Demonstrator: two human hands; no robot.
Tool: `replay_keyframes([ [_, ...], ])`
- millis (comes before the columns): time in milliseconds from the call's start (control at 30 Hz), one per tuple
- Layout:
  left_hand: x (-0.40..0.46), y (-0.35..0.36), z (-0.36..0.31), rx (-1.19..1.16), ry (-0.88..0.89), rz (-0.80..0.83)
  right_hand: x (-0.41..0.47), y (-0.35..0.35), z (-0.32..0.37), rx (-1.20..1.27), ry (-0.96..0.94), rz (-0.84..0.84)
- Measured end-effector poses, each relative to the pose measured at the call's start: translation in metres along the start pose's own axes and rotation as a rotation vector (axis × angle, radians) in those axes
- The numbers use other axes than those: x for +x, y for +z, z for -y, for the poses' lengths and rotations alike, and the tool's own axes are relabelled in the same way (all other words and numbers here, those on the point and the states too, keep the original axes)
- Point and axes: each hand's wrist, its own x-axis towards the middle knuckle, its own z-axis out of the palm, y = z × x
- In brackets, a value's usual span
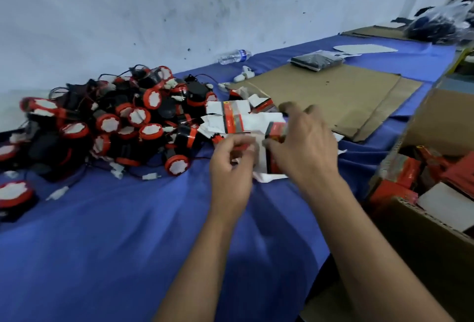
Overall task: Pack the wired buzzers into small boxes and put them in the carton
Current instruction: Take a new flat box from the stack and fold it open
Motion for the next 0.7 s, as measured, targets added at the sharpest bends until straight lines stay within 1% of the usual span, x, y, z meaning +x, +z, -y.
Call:
replay_keyframes([
  [67, 0.003, -0.031, -0.007, -0.145, -0.002, -0.081, 0.005, -0.001, 0.024, 0.181, -0.026, -0.045],
  [133, 0.005, -0.07, -0.008, -0.258, -0.031, -0.103, 0.007, 0.007, 0.05, 0.425, -0.053, 0.021],
  [167, 0.005, -0.094, -0.006, -0.247, -0.034, -0.11, 0.005, 0.016, 0.065, 0.515, -0.092, 0.078],
  [233, -0.001, -0.144, -0.001, -0.168, -0.06, -0.155, -0.006, 0.039, 0.097, 0.583, -0.268, 0.148],
  [300, -0.01, -0.188, 0.002, -0.186, -0.108, -0.237, -0.024, 0.062, 0.13, 0.63, -0.481, 0.146],
  [367, -0.019, -0.232, 0.006, -0.175, -0.13, -0.366, -0.045, 0.086, 0.16, 0.719, -0.665, 0.131],
  [433, -0.026, -0.267, 0.009, -0.132, -0.146, -0.427, -0.063, 0.106, 0.181, 0.82, -0.777, 0.138],
  [500, -0.033, -0.295, 0.011, -0.034, -0.157, -0.508, -0.078, 0.125, 0.195, 0.932, -0.798, 0.151],
  [567, -0.039, -0.311, 0.009, -0.011, -0.188, -0.553, -0.086, 0.141, 0.198, 1.042, -0.726, 0.188],
  [633, -0.043, -0.318, 0.005, -0.008, -0.27, -0.469, -0.088, 0.153, 0.195, 1.137, -0.603, 0.254],
  [700, -0.048, -0.32, 0.002, 0.08, -0.291, -0.317, -0.086, 0.161, 0.193, 1.224, -0.484, 0.317],
])
